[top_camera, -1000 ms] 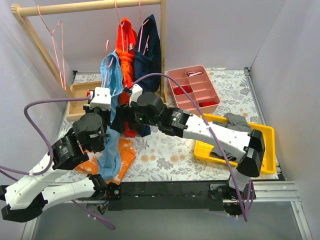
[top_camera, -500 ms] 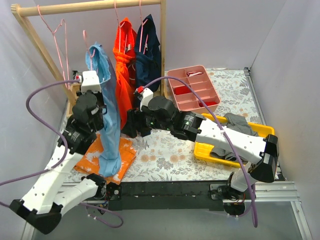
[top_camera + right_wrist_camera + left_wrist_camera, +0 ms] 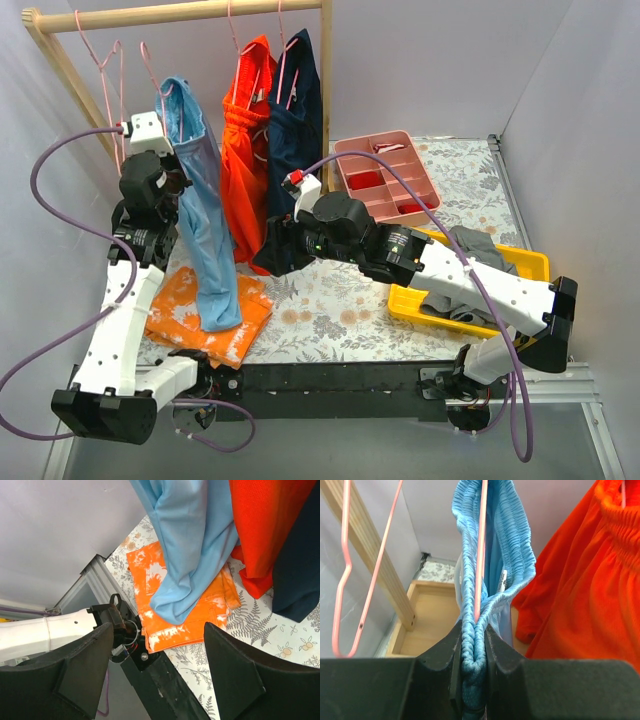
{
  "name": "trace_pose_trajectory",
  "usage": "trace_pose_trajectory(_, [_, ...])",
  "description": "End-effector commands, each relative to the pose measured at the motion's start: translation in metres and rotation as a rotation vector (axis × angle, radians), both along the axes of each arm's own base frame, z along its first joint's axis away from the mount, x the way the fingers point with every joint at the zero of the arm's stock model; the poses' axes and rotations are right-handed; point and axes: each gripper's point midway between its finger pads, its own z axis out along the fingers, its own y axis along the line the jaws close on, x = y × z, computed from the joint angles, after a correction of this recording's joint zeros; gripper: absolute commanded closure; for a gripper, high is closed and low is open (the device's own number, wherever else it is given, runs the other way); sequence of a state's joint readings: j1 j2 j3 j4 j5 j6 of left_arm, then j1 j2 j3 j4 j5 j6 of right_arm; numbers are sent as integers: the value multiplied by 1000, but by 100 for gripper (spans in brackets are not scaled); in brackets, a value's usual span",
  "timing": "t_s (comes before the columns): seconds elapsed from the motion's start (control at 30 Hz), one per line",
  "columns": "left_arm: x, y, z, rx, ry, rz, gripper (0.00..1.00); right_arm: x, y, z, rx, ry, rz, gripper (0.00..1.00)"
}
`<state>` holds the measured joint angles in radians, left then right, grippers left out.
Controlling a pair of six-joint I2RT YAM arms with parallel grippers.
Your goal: Place the shorts on the hanger
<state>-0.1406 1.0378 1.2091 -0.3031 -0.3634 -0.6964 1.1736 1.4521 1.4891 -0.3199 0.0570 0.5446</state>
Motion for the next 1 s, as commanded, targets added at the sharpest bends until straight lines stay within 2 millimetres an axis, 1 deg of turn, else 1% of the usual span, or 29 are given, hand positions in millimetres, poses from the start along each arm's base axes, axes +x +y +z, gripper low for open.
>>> trace_pose_trajectory(0.0, [2, -8, 73, -19, -198, -80, 100, -3, -4, 17, 30, -34, 8, 20])
trace_pose_trajectory(0.03, [6, -8, 71, -8, -187, -82, 100, -3, -4, 19, 31, -35, 12, 20])
trace_pose_trajectory(0.07, [7, -7, 78, -4, -199, -82, 100, -2, -2, 21, 33, -37, 12, 20])
trace_pose_trajectory(0.23, [11, -3, 95, 33, -213, -78, 100, -3, -1, 25, 35, -42, 21, 20])
trace_pose_trajectory(0.27, [15, -5, 95, 39, -211, -88, 100, -2, -1, 25, 34, -44, 19, 20])
trace_pose_trajectory(0.3, [15, -5, 102, 39, -225, -91, 100, -3, -1, 26, 38, -44, 20, 21])
trace_pose_trajectory(0.43, [21, -7, 113, 32, -253, -101, 100, -3, 1, 28, 44, -46, 26, 21])
trace_pose_trajectory(0.53, [21, -10, 120, 20, -265, -122, 100, -3, 1, 26, 40, -43, 27, 21])
trace_pose_trajectory(0.6, [19, -12, 119, 2, -258, -130, 100, -4, 0, 25, 40, -43, 27, 21])
trace_pose_trajectory(0.7, [11, -14, 111, -10, -248, -142, 100, -4, 1, 24, 41, -44, 31, 21])
trace_pose_trajectory(0.73, [4, -13, 113, -13, -258, -142, 100, -4, 0, 23, 41, -44, 31, 21])
trace_pose_trajectory(0.77, [4, -13, 102, -13, -236, -140, 100, -4, 1, 22, 39, -42, 30, 21])
trace_pose_trajectory(0.87, [-5, -13, 97, -17, -237, -142, 100, -4, 2, 20, 34, -40, 35, 21])
trace_pose_trajectory(0.97, [-13, -10, 107, 2, -272, -132, 100, -5, 2, 19, 35, -38, 36, 21])
